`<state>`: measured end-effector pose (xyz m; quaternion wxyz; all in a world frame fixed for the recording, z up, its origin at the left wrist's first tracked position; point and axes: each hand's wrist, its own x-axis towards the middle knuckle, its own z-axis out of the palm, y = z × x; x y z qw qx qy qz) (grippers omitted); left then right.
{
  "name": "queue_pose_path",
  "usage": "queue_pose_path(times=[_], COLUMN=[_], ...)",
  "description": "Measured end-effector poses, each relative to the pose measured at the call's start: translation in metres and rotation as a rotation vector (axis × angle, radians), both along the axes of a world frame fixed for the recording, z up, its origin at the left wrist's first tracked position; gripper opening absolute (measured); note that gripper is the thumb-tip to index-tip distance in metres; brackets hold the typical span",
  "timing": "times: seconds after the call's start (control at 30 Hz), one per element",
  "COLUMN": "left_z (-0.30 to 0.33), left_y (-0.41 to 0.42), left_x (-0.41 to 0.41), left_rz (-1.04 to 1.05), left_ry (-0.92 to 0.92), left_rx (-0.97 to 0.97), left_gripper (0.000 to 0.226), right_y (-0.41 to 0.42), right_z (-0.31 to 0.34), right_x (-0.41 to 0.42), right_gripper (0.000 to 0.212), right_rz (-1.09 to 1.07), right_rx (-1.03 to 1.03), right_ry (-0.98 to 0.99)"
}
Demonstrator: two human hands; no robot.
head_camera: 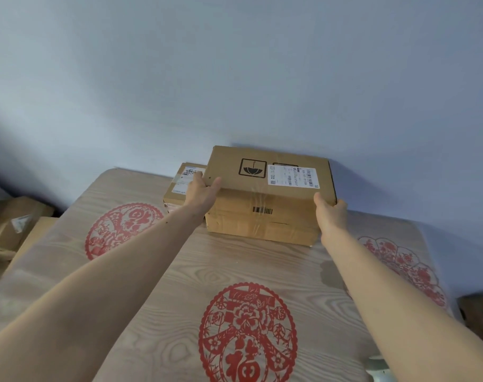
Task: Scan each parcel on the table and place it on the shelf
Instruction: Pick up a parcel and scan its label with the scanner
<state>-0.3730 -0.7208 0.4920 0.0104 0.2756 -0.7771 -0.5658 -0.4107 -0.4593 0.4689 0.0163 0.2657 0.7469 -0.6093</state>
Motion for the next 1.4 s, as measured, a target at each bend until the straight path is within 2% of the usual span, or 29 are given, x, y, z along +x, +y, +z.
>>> queue_pose_path(times=[0.13,0.37,0.47,0.6,0.73,0.8,0.9,1.0,1.1,1.23,1.4], left_z=[-0.002,0.001,0.0,-0.01,-0.008,0.003,0.02,0.017,0.015,0.009,0.003], left_y=[0.012,0.046,0.053,0.045,0.03,0.027,0.018,0.007,0.007,0.009,0.009], left_x=[0.022,0.087,0.118,0.14,0.139,0.136,0.125,0.104,0.092,0.086,0.085], left_rz=[0.05,0.177,0.2,0.251,0.202,0.207,0.022,-0.215,-0.378,-0.445,-0.537], left_ry=[-0.036,-0.189,-0.241,-0.304,-0.304,-0.256,-0.098,-0.005,-0.041,-0.162,-0.242], left_rx=[-0.019,-0.061,-0.024,0.075,0.11,-0.039,-0.363,-0.476,-0.556,-0.584,-0.736], left_gripper=[0.065,0.064,0.07,0.085,0.105,0.095,0.079,0.076,0.076,0.078,0.079], right_y=[0.007,0.013,0.011,0.011,0.01,0.003,-0.017,-0.037,-0.052,-0.056,-0.055], right_z=[0.003,0.01,0.014,0.015,0.024,0.028,0.025,0.021,0.017,0.015,0.017], right_x=[0.021,0.076,0.094,0.114,0.135,0.148,0.169,0.182,0.187,0.187,0.182], right_gripper=[0.074,0.071,0.073,0.064,0.068,0.064,0.066,0.069,0.065,0.064,0.069], right_rz=[-0.05,-0.13,-0.134,-0.108,-0.08,-0.08,-0.035,0.009,0.075,0.151,0.171], right_rx=[-0.012,0.016,0.03,0.055,0.058,0.081,0.12,0.083,-0.007,-0.028,-0.055], right_ry=[0.006,-0.013,-0.019,-0.038,-0.041,-0.013,0.027,-0.033,-0.096,-0.091,-0.091])
